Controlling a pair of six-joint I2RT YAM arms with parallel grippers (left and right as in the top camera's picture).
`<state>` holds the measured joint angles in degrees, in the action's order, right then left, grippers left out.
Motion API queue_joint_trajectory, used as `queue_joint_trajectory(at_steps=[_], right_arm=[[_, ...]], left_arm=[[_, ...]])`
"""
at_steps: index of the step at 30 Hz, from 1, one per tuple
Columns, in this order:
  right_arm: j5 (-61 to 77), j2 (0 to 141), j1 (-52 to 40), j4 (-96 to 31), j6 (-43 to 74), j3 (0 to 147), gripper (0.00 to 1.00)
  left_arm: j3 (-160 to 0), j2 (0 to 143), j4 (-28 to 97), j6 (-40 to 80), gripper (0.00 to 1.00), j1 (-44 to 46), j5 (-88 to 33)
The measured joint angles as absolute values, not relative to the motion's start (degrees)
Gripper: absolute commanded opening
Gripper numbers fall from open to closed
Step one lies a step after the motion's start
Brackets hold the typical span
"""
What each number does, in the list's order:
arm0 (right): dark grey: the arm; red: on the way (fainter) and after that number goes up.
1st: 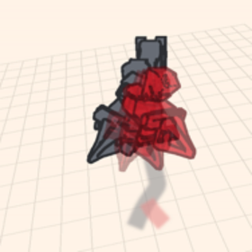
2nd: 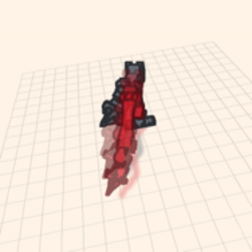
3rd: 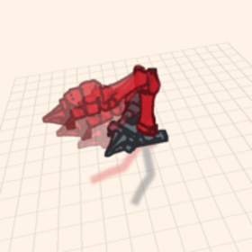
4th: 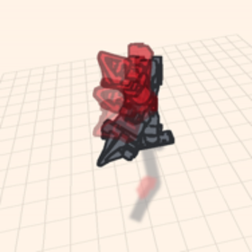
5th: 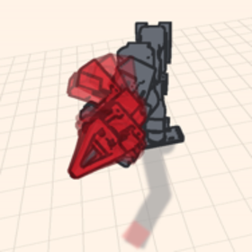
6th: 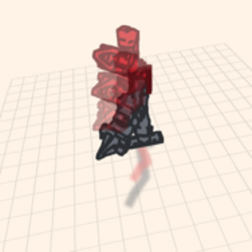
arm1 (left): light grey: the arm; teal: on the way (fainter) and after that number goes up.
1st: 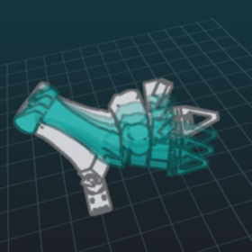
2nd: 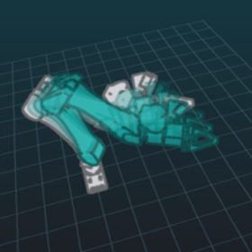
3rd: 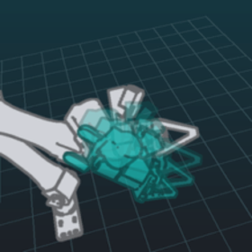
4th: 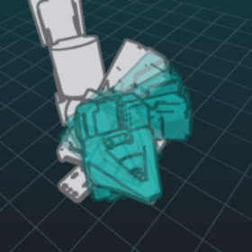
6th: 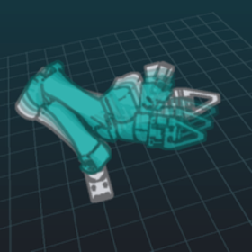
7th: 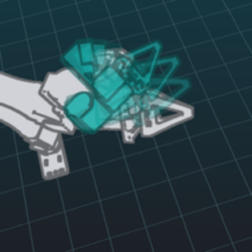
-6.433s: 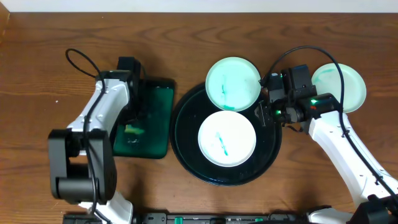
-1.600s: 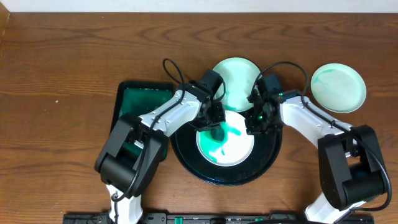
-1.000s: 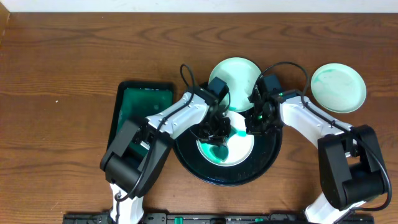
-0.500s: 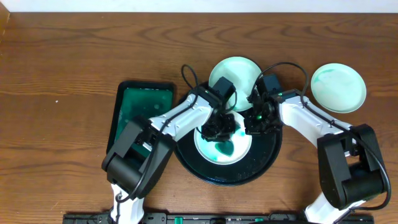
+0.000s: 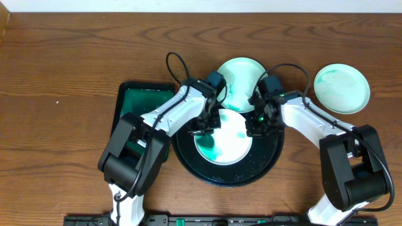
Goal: Clean dirty plates on tray and stack at the side
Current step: 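Scrub the white plate with the sponge in the left gripper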
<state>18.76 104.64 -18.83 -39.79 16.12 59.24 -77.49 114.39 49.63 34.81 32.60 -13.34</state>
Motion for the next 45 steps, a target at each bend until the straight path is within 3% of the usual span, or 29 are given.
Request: queue_joint_trajectory(at_steps=[9,19,25,32,40,45], right_arm=[[18.70,104.64,-18.83,-39.75,16.10,59.24,0.01],[18.70,104.64,-18.83,-39.72,16.12,59.24,0.01],[18.70,104.64,-18.83,-39.75,16.12,59.24,0.01],[18.72,104.64,-18.83,-39.72,16.10,59.24,0.01],[19.90,104.92,-18.90,-39.64,16.16,59.24,0.01],[20.08,104.99,-18.90,-39.51,16.38,59.24,0.01]], left_arm=[[-76.51,116.68,34.41,29.08,0.07,33.61,-33.21],[-76.60,117.45,39.99,28.05,0.07,36.53,-38.68],[-77.65,117.19,50.68,30.28,0.07,36.56,-31.92],[-77.91,113.95,57.34,34.79,0.07,35.31,-13.87],[-77.30,111.74,49.71,35.97,0.07,34.33,-1.48],[-76.77,112.33,41.80,34.76,0.07,33.76,-9.23]])
